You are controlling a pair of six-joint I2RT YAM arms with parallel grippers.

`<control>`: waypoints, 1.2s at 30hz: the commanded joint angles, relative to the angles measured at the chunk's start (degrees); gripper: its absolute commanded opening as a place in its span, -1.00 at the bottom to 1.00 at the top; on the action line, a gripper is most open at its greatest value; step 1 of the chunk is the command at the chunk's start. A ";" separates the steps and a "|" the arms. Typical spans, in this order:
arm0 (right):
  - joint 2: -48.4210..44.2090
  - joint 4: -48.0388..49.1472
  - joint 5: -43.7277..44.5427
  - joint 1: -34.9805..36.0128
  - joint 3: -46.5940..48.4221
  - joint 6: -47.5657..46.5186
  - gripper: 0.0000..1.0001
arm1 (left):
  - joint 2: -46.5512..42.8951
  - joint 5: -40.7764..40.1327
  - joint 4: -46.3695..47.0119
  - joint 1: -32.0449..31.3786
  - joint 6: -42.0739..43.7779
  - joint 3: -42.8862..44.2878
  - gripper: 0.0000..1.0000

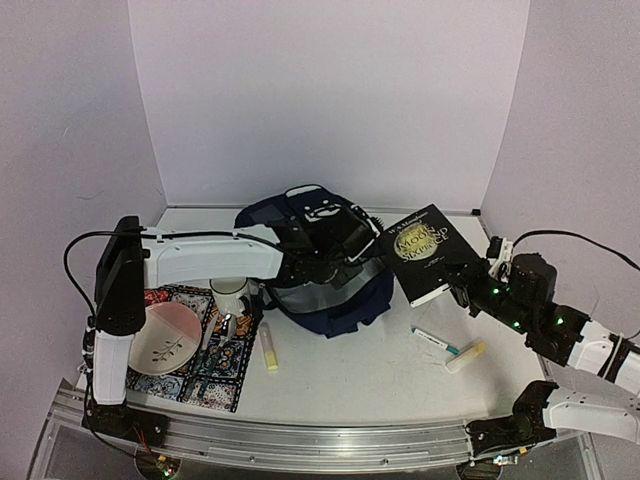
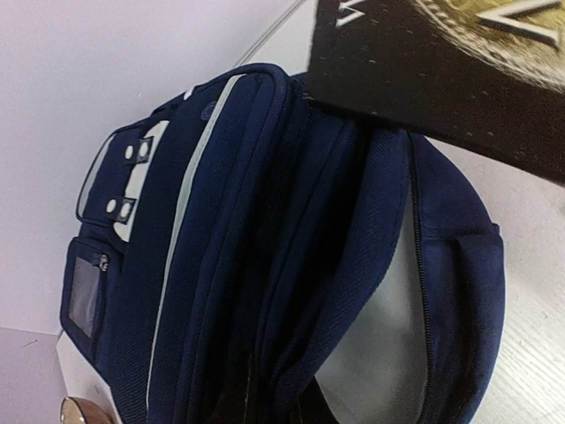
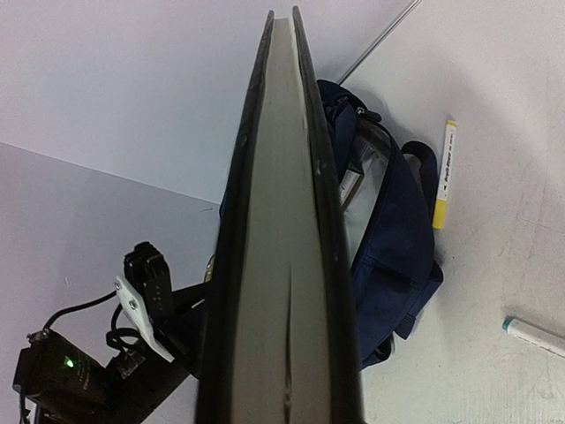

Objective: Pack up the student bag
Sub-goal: Pick up the largest pocket of the bag from the student bag, then place the book in the largest pocket of the bag.

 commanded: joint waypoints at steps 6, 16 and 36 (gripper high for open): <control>-3.73 6.51 -4.13 0.03 -0.75 2.72 -1.00 | -2.14 -4.73 3.78 2.55 1.97 13.41 -1.00; -4.99 7.19 -6.77 0.41 -1.08 4.92 -1.00 | -0.08 -2.31 2.49 4.77 -2.37 18.55 -1.00; 20.33 29.56 -12.08 5.47 9.93 5.56 -1.00 | -7.20 18.64 1.11 5.10 -11.91 15.07 -1.00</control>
